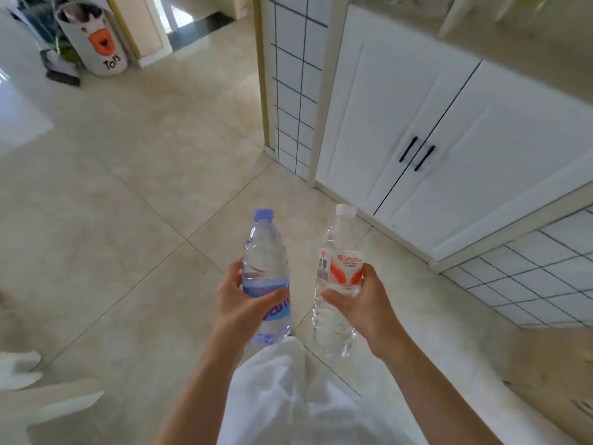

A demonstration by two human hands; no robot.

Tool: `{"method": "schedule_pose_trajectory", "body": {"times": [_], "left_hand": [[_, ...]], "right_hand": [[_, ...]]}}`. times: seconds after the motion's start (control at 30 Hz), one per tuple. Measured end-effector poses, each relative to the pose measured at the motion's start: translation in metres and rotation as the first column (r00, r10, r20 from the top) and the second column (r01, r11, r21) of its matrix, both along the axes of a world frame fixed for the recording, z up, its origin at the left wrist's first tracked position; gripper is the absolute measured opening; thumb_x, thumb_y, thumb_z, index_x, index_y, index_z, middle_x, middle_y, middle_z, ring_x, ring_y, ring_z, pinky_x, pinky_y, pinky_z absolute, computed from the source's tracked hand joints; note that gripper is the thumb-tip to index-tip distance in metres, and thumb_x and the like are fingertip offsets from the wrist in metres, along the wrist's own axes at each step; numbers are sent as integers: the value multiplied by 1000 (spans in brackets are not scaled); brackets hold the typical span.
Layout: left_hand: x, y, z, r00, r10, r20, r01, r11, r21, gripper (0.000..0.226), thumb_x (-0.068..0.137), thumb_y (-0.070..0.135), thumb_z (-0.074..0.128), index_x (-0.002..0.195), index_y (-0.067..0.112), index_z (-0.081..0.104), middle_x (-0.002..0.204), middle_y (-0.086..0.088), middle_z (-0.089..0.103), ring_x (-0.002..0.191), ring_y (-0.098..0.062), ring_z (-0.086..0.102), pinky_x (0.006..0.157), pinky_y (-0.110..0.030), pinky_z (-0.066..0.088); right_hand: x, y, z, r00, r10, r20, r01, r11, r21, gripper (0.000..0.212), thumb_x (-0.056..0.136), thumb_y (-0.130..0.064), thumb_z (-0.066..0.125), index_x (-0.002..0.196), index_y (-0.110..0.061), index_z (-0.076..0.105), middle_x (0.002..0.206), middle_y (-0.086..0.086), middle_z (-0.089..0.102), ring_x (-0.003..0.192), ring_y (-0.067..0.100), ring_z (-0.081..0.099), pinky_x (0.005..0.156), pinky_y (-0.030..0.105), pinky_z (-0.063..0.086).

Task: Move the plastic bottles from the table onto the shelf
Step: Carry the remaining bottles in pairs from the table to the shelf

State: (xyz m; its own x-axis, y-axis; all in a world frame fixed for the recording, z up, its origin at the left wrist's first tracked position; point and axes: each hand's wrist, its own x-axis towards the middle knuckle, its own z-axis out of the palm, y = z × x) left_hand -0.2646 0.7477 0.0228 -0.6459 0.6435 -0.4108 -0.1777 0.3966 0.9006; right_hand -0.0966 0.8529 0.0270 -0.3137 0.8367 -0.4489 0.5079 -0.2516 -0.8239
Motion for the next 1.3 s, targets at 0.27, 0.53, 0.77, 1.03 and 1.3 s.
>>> {"method": "schedule_pose_trajectory", "body": {"times": [0.27, 0.53, 0.77, 1.03, 1.3], "left_hand": [[-40, 136, 18, 951, -310, -22, 310, 951, 16, 58, 62, 4, 88, 107, 29, 61, 93, 6, 72, 77, -1, 71, 55, -11, 51], [-27, 249, 23, 850, -524, -61, 525, 851, 10, 59, 61, -2, 86, 100, 33, 58, 93, 8, 70, 72, 3, 69, 53, -10, 50], [32, 365, 17, 782, -616, -96, 621, 783, 27, 56, 63, 4, 87, 99, 34, 57, 93, 7, 70, 76, 3, 69, 55, -12, 52], [108, 477, 29, 795, -597, -110, 604, 795, 54, 60, 62, 4, 88, 107, 28, 56, 93, 9, 68, 70, 10, 66, 53, -9, 50], [141, 574, 45, 797, -584, -157, 598, 799, 60, 62, 60, 9, 89, 108, 31, 57, 92, 12, 68, 75, 4, 67, 54, -11, 51]], "right_hand": [[-11, 89, 16, 973, -230, 10, 229, 971, 65, 65, 66, -32, 85, 119, -21, 49, 109, -6, 64, 99, 14, 63, 88, 34, 53], [7, 157, 23, 904, -427, -19, 427, 902, 62, 65, 66, -28, 84, 119, -19, 49, 108, -4, 64, 97, 16, 64, 89, 39, 53], [69, 249, 29, 863, -504, -33, 505, 856, 113, 58, 66, -28, 84, 113, -23, 51, 102, -8, 66, 95, 13, 65, 83, 35, 55], [143, 365, 48, 878, -479, -23, 474, 860, 187, 61, 63, -32, 86, 111, -23, 50, 97, -13, 64, 88, 4, 64, 68, 19, 49], [177, 467, 67, 886, -462, -27, 455, 859, 234, 63, 64, -33, 85, 114, -24, 48, 98, -13, 62, 90, 2, 61, 73, 21, 50]]}}
